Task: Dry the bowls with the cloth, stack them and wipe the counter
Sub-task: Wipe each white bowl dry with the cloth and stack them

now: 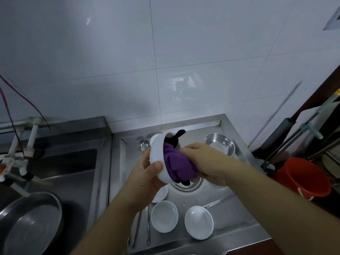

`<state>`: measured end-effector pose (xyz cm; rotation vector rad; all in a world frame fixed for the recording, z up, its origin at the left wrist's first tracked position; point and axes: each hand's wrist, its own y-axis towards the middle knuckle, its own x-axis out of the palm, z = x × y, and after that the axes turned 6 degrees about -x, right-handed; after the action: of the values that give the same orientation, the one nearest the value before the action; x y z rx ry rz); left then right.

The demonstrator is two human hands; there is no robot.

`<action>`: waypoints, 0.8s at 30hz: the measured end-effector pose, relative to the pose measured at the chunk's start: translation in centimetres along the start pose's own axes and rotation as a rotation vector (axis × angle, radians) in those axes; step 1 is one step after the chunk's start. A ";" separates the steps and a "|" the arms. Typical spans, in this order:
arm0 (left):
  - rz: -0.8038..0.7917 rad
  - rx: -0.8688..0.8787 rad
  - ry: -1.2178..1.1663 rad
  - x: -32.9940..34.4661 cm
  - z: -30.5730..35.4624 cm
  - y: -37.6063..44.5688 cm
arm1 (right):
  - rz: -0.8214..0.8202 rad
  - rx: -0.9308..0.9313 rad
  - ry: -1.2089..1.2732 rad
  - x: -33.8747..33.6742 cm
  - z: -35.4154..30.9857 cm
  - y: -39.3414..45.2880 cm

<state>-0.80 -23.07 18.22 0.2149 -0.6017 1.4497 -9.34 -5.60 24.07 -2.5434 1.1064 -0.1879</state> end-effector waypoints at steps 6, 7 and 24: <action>-0.032 -0.012 -0.197 1.8 -0.7 -0.5 | 0.302 -0.266 0.049 2.6 0.0 0.2; -0.034 -0.004 -0.209 2.1 -0.7 -0.5 | 0.408 -0.327 -0.078 2.9 -0.1 0.2; 0.065 0.039 0.010 1.3 0.7 -1.3 | 0.108 -0.226 -0.953 1.0 -2.6 -0.4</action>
<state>0.31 -22.53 19.76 0.2203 -0.5773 1.5255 -9.05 -6.83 26.64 -2.2474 0.8650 1.1067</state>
